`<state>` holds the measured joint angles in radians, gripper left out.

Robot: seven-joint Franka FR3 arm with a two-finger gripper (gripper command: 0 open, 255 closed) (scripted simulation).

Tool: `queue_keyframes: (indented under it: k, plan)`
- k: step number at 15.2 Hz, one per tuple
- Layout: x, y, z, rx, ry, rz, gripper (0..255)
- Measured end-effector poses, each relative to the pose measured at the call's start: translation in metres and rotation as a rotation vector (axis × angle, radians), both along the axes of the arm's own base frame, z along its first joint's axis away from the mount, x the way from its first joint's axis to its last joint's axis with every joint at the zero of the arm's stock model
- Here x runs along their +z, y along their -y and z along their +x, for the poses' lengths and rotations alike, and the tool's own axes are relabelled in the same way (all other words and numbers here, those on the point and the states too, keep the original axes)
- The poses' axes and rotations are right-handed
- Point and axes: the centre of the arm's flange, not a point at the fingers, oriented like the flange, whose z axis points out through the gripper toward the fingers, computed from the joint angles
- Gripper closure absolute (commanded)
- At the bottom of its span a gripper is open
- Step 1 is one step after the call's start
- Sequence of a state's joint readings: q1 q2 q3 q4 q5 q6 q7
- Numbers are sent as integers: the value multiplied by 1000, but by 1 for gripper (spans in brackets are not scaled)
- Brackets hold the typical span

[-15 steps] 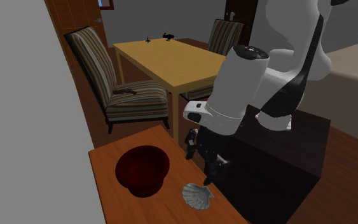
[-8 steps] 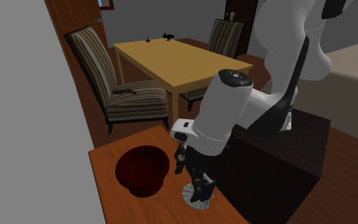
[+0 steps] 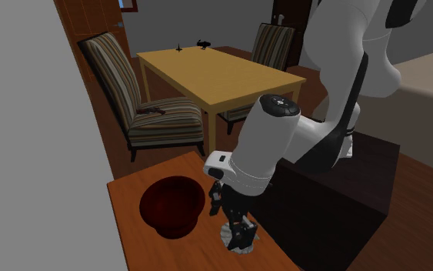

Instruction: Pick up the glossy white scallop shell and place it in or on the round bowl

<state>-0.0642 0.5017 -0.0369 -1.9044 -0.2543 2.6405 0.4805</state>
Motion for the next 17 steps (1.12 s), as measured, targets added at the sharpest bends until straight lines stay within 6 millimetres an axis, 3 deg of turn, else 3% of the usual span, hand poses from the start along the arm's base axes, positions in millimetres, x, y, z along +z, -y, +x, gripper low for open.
queue_keyframes:
  k: [2, 3, 12, 13, 17]
  plan:
    - [0, 0, 0, 0, 0, 0, 0]
    - [0, 0, 0, 0, 0, 0, 255]
    - [0, 0, 0, 0, 0, 0, 255]
    - [0, 0, 0, 0, 0, 0, 0]
    - [-10, 4, -17, -20, -49, 83, 0]
